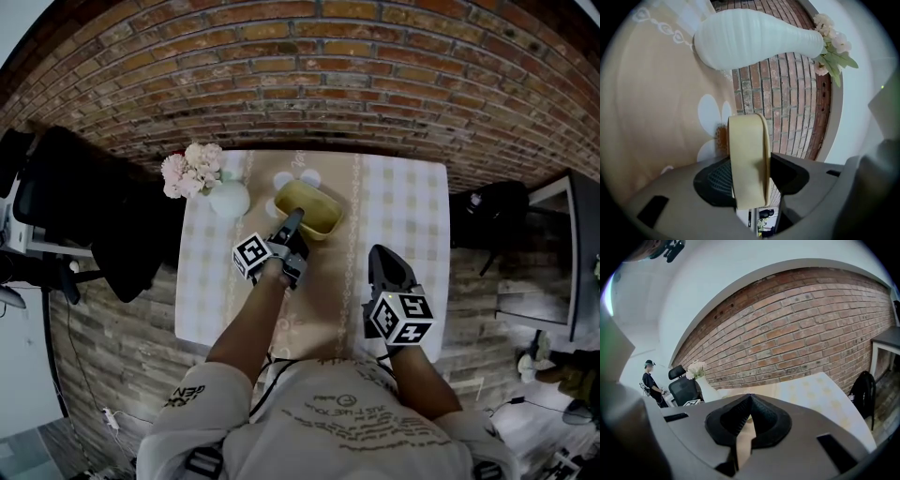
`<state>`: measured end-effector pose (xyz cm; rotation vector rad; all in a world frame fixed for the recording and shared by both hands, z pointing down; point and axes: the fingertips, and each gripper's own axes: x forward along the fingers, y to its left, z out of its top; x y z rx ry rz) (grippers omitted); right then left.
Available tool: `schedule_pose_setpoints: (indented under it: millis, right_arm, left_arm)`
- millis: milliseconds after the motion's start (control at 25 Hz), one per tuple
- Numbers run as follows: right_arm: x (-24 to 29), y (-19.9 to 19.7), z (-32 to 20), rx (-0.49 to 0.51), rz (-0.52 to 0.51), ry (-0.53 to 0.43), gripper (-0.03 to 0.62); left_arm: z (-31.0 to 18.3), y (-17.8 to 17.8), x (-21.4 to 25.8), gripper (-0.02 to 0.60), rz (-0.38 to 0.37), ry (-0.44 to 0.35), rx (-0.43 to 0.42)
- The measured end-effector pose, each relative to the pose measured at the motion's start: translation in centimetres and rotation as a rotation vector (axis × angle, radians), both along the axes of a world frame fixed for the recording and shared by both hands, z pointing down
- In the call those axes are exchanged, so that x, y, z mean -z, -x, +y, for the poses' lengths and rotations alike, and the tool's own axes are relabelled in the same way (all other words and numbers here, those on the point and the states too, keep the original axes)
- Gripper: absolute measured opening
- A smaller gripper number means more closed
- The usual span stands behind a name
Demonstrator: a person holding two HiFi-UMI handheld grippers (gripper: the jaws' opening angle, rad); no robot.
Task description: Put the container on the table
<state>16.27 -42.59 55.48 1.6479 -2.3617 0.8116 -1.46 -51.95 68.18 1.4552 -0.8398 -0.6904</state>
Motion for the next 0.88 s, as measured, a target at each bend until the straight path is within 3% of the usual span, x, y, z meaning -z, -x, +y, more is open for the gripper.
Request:
schedule_pose_setpoints:
  millis: [520,880]
  right_arm:
    - [-0.7,0.5,0.4,0.015,0.009,0.026,0.002]
    - [0.0,1.0,0.8,0.028,0.001,0.01,0.002]
  left_arm:
    - [1.0,1.6,-1.4,0.238,-0.418,0.067,-0.066]
    - [2.3,4.2,-2.8,0.279,-0.776,0.231,-0.085]
